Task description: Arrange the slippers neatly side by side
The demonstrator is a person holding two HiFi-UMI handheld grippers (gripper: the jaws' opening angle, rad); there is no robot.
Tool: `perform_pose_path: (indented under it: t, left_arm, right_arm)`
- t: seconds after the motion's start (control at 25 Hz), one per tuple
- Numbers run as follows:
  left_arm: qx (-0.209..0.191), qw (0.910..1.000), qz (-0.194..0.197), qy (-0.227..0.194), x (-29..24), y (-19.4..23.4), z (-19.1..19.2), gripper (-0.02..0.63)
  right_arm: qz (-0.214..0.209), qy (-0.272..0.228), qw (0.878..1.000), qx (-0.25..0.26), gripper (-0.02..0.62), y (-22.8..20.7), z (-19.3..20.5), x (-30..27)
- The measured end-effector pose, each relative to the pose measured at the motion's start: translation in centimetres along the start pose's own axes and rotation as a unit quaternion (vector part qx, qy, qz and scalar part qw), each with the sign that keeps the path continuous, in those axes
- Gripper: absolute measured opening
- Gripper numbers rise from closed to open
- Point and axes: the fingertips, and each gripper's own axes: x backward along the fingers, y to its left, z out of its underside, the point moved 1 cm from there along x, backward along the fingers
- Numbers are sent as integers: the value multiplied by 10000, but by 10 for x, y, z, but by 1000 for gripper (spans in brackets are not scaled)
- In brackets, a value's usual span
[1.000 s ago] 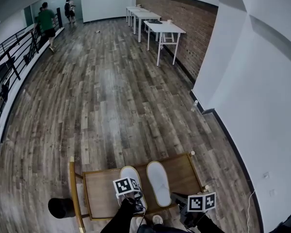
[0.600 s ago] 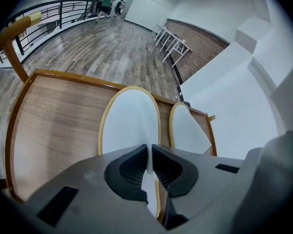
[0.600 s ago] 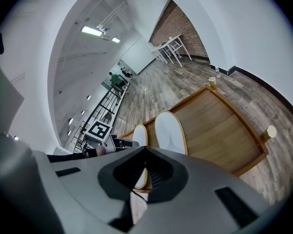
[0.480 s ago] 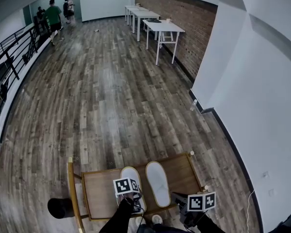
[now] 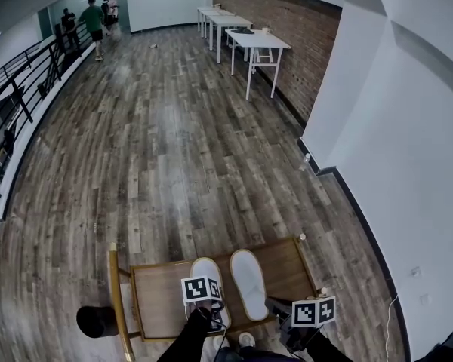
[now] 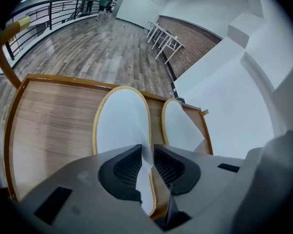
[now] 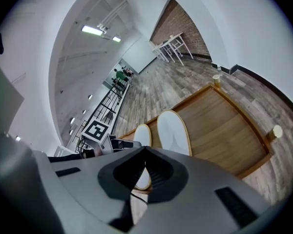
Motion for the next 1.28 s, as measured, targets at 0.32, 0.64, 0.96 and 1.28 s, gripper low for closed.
perform_pose_path:
  t: [0.32, 0.64, 0.96, 1.28]
  left_arm:
    - [165, 9995, 169, -190, 22, -4, 6, 75]
    - [-481, 9925, -219, -1101, 92, -17, 29, 75]
    - [-1006, 9790, -426, -1719, 114, -32, 65, 72]
    - [-849, 9806, -439, -1709, 123, -18, 80, 2]
  right_arm:
    - [-41, 58, 9999, 120, -2, 4, -2, -6]
    - [-83, 216, 9986, 472, -2, -3, -20, -27]
    - [634, 1000, 9815, 1506, 19, -34, -58, -69]
    - [1357, 2180, 9456, 2000, 71, -69, -56, -110]
